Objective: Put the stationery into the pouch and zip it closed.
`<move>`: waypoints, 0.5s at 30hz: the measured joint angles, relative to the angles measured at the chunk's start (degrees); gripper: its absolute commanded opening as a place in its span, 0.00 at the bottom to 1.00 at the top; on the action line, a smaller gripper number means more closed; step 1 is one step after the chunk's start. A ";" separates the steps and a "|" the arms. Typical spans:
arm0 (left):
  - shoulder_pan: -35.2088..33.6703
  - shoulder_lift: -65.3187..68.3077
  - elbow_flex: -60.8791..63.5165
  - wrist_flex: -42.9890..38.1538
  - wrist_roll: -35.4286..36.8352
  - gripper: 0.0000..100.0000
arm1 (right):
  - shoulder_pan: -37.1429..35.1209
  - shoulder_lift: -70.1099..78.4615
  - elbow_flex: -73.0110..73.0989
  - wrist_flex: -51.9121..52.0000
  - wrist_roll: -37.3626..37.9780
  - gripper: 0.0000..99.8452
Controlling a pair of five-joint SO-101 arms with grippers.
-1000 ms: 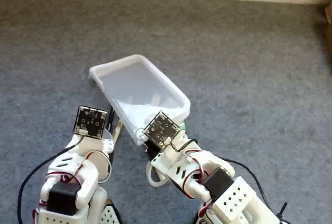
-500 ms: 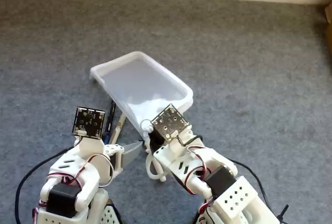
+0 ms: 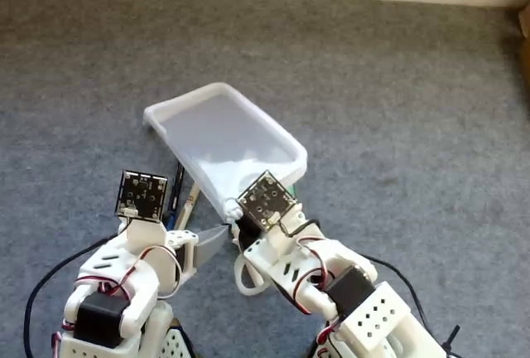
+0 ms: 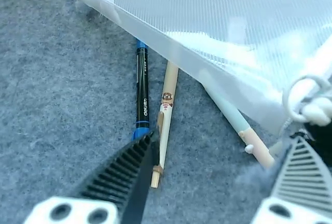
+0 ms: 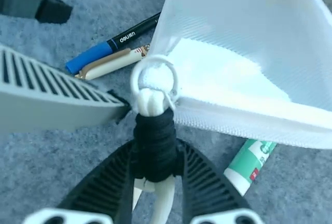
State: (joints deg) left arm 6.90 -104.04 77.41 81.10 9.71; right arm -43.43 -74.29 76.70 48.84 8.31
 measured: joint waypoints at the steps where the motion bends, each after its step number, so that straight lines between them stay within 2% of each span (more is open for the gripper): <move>1: 0.00 0.00 0.00 -0.26 0.00 0.35 | -0.18 0.00 0.00 0.18 0.00 0.01; 4: 0.00 0.00 0.26 -1.67 0.00 0.35 | -0.26 0.00 0.00 0.26 0.00 0.01; 10: 0.35 0.26 7.82 -9.85 0.00 0.35 | -0.35 0.00 0.00 1.76 -0.09 0.01; 15: -2.46 0.35 8.18 -10.99 0.00 0.35 | -0.35 0.00 0.00 1.76 -0.09 0.01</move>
State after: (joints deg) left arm 4.44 -103.69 85.58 70.11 9.71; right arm -43.78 -74.29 76.70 50.59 8.22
